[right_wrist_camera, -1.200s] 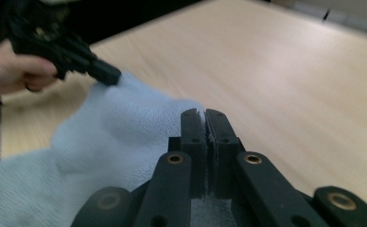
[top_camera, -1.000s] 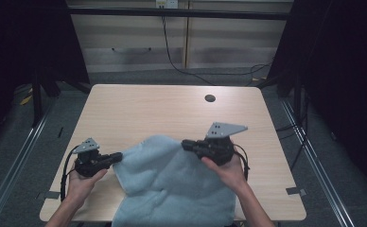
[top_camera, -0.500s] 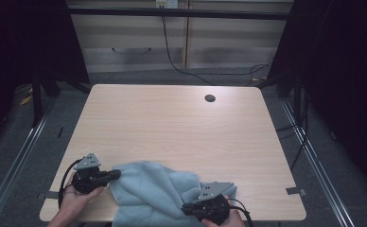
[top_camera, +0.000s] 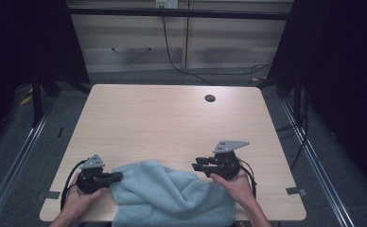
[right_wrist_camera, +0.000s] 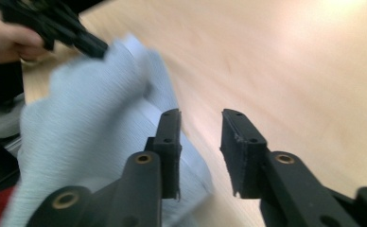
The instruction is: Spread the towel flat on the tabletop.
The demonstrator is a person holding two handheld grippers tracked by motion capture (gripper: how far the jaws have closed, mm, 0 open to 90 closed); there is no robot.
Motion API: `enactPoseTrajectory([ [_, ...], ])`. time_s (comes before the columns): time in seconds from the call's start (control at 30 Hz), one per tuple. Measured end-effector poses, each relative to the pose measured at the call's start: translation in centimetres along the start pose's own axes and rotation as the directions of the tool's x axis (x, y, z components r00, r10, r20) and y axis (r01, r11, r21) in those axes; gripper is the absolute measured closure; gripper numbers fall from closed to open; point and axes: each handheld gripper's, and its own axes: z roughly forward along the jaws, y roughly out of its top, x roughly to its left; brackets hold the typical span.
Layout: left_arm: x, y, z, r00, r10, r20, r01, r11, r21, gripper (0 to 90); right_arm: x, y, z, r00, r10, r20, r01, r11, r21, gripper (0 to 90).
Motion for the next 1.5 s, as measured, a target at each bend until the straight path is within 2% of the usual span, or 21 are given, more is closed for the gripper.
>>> enactPoseTrajectory([
  [0.03,0.1,0.0,0.0,1.0000,-0.001,0.005,0.001,1.0000,0.000,85.1,-0.7,-0.5,0.9,0.9998,0.007,-0.017,-0.007,0.999,0.039,65.5],
  [0.1,0.2,0.0,0.0,0.9999,-0.008,0.008,0.008,1.0000,-0.004,85.1,-0.9,-1.3,2.1,0.9996,0.011,-0.027,-0.009,0.997,0.079,59.9],
  [0.17,0.2,0.0,-0.1,0.9999,-0.016,0.006,0.016,0.9998,-0.008,82.8,-0.7,-2.0,2.9,0.9991,0.022,-0.036,-0.018,0.995,0.100,54.6],
  [0.27,0.4,0.1,-0.6,0.9997,-0.023,0.002,0.023,0.9992,-0.033,77.4,-0.4,-2.4,3.4,0.9986,0.012,-0.052,-0.006,0.992,0.128,50.8],
  [0.3,0.5,0.1,-0.9,0.9998,-0.019,0.010,0.020,0.9987,-0.047,74.9,-0.3,-2.5,3.5,0.9987,0.002,-0.052,0.005,0.992,0.129,50.6],
  [0.37,0.8,0.2,-1.5,0.9998,-0.019,-0.005,0.019,0.9976,-0.067,70.0,-0.1,-2.6,3.6,0.9988,-0.001,-0.049,0.008,0.991,0.136,51.3],
  [0.43,1.2,0.0,-1.6,0.9991,-0.041,-0.009,0.041,0.9966,-0.072,60.4,0.0,-2.9,3.9,0.9983,-0.003,-0.058,0.012,0.989,0.151,55.0],
  [0.53,1.4,-0.3,-1.0,0.9984,-0.042,-0.038,0.041,0.9988,-0.028,48.6,0.2,-3.0,4.0,0.9976,-0.012,-0.069,0.022,0.988,0.156,68.2],
  [0.57,1.4,-0.4,-0.7,0.9985,-0.044,-0.033,0.043,0.9989,-0.015,45.4,0.2,-2.9,3.9,0.9977,-0.019,-0.065,0.028,0.988,0.152,71.9],
  [0.63,1.4,-0.3,-0.5,0.9986,-0.036,-0.039,0.035,0.9993,-0.014,44.4,0.4,-2.9,3.8,0.9980,-0.025,-0.058,0.033,0.990,0.139,80.4],
  [0.7,1.4,-0.3,-0.4,0.9979,-0.036,-0.054,0.035,0.9991,-0.021,45.5,0.4,-2.8,3.5,0.9986,-0.029,-0.044,0.034,0.993,0.115,83.4],
  [0.73,1.3,-0.3,-0.4,0.9981,-0.024,-0.056,0.023,0.9996,-0.019,48.5,0.4,-2.7,3.2,0.9986,-0.028,-0.046,0.032,0.994,0.106,84.5],
  [0.87,0.7,-0.3,-0.2,0.9987,0.030,-0.041,-0.030,0.9995,0.001,74.4,0.4,-2.3,2.1,0.9989,-0.021,-0.042,0.024,0.998,0.060,85.8],
  [0.93,0.3,-0.2,-0.1,0.9983,0.040,-0.042,-0.040,0.9992,0.006,80.9,0.3,-2.0,1.5,0.9992,-0.016,-0.038,0.018,0.999,0.036,85.8],
  [1.0,0.2,0.0,-0.4,0.9993,0.026,-0.025,-0.027,0.9994,-0.022,83.3,0.4,-1.6,0.7,0.9995,-0.022,-0.021,0.022,1.000,0.001,85.8],
  [1.07,0.3,0.3,-1.1,0.9998,0.009,-0.018,-0.010,0.9975,-0.070,84.0,0.4,-1.1,-0.5,0.9996,-0.026,-0.009,0.025,0.999,-0.046,85.8],
  [1.23,0.3,1.6,-3.1,0.9998,0.001,-0.021,-0.005,0.9845,-0.175,84.4,0.2,0.3,-3.8,0.9987,-0.028,0.042,0.034,0.987,-0.154,86.2],
  [1.43,0.4,4.2,-4.9,0.9997,0.004,-0.026,-0.011,0.9620,-0.273,84.5,-0.6,2.2,-6.8,0.9939,-0.030,0.106,0.053,0.974,-0.219,86.4],
  [1.5,0.6,5.9,-5.6,0.9996,0.006,-0.029,-0.014,0.9503,-0.311,84.5,-1.0,3.3,-7.7,0.9904,-0.037,0.133,0.068,0.970,-0.233,86.4],
])
